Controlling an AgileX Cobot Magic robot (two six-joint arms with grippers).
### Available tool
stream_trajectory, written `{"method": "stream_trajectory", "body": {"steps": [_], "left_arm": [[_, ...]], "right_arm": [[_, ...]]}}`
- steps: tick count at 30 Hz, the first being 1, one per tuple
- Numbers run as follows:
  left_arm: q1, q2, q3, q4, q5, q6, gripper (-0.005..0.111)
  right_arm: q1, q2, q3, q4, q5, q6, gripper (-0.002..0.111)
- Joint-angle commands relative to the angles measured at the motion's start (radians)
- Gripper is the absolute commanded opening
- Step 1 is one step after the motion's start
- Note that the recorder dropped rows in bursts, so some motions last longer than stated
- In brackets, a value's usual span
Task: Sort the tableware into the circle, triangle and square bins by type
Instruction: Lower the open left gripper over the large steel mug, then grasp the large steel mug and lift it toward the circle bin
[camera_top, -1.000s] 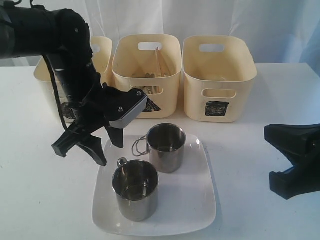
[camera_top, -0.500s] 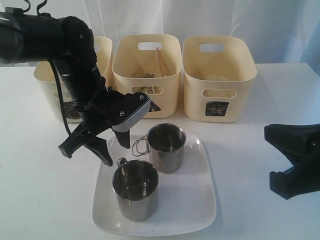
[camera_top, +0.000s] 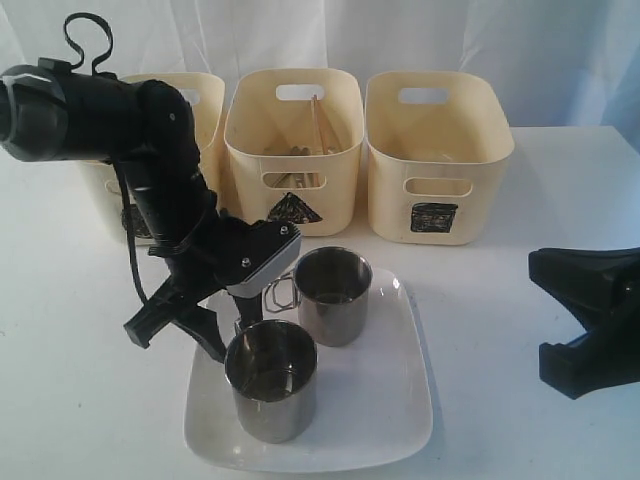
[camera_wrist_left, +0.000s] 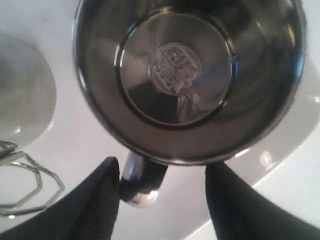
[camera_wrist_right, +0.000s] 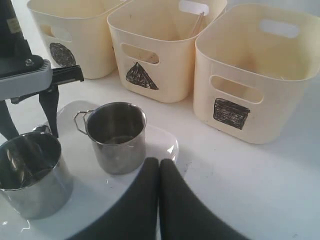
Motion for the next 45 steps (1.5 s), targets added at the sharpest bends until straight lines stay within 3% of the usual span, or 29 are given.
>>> {"method": "stream_trajectory", "body": {"steps": [1,4,11,12,21,37,45], "left_arm": [[-0.016,-0.003,0.009,-0.095,0.013,0.021,0.056],[-0.038,-0.003,0.009,-0.095,0.015,0.031,0.053],[-0.049,-0.003,0.009,-0.09,0.044,-0.059,0.002],[-0.049,-0.003,0.009,-0.081,0.044,-0.068,0.0],[-0.049,-0.023,0.009,-0.051,0.068,-0.111,0.0],[-0.049,-0.226,0.009,-0.051,0.065,-0.111,0.0],[-0.046,-0.295,0.007,-0.001,-0.048,-0.152,0.0]], "right_arm": [[0.001,-0.004,0.004,0.001,-0.015,0.002,0.0],[0.001,-0.004,0.004,0.001,-0.015,0.002,0.0],[0.001,-0.004,0.004,0.001,-0.011,0.002,0.0],[0.001,-0.004,0.004,0.001,-0.011,0.002,0.0],[0.001,-0.004,0.004,0.001,-0.007,0.002,0.0],[0.001,-0.004,0.004,0.001,-0.015,0.002,0.0],[0.001,-0.004,0.004,0.001,-0.015,0.002,0.0]]}}
